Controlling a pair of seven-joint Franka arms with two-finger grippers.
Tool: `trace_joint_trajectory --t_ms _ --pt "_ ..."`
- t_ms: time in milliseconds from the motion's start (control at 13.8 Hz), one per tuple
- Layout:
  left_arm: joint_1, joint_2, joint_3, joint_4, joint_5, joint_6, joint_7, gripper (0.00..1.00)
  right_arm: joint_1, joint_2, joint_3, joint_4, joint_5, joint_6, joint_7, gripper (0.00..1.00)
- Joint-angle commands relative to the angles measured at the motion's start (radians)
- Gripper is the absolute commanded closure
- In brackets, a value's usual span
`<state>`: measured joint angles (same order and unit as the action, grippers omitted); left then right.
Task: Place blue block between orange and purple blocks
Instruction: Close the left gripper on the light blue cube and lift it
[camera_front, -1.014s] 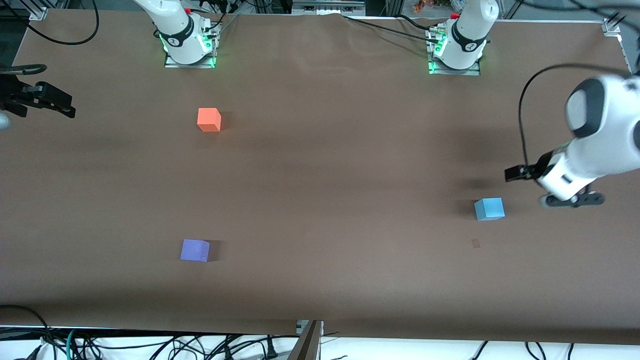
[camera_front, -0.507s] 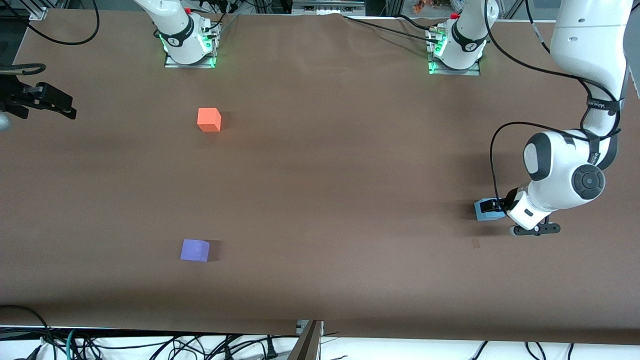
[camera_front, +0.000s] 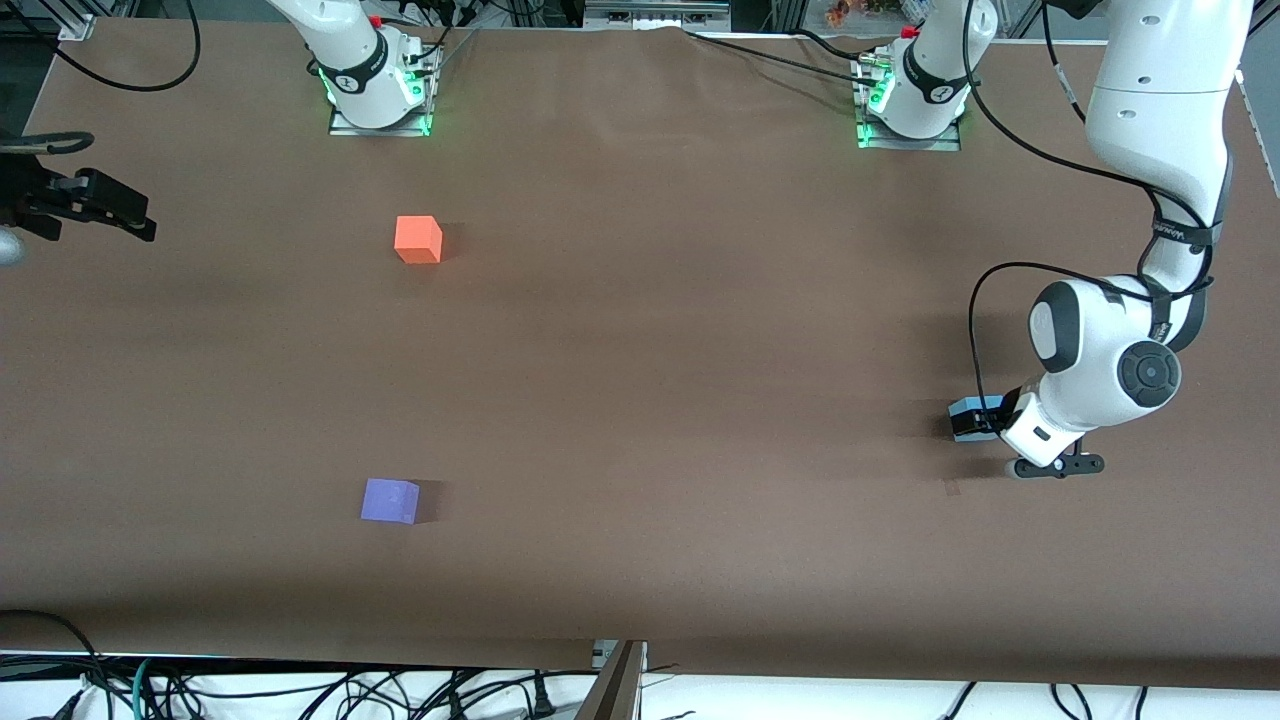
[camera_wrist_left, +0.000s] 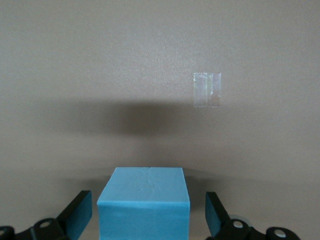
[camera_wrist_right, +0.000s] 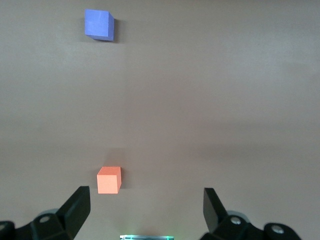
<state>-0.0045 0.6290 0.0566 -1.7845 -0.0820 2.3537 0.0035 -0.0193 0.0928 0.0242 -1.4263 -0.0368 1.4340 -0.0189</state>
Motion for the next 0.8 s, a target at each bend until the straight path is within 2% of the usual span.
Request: trace_joint_trajectory --t_ms 0,72,145,217,362,434,724 --pt "0.003 0.004 -0.003 -0.003 -0.050 0.006 0.030 0.04 -0.008 -0.002 0.000 0.001 0.018 0.005 -0.019 0.00" --pt "0.003 0.003 -0.003 -0.003 -0.050 0.002 0.030 0.27 -0.008 -0.001 0.000 0.000 0.018 0.006 -0.019 0.00" --pt "0.003 0.003 -0.004 -0.004 -0.050 0.001 0.035 0.45 -0.008 0.008 0.002 0.000 0.020 0.011 -0.019 0.00" --pt "0.003 0.001 -0.004 -0.004 -0.050 -0.001 0.050 0.60 -0.007 0.028 0.002 0.001 0.020 0.014 -0.019 0.00" --pt "0.003 0.001 -0.004 -0.003 -0.050 -0.004 0.081 0.84 -0.008 0.031 0.002 0.000 0.020 0.022 -0.018 0.00" --pt "0.003 0.001 -0.004 -0.003 -0.050 -0.010 0.082 0.89 -0.007 0.041 0.002 0.000 0.015 0.037 -0.018 0.00" --pt "-0.020 -0.008 -0.014 0.004 -0.050 -0.033 0.067 0.90 -0.004 0.073 0.002 0.000 0.015 0.046 -0.019 0.00"
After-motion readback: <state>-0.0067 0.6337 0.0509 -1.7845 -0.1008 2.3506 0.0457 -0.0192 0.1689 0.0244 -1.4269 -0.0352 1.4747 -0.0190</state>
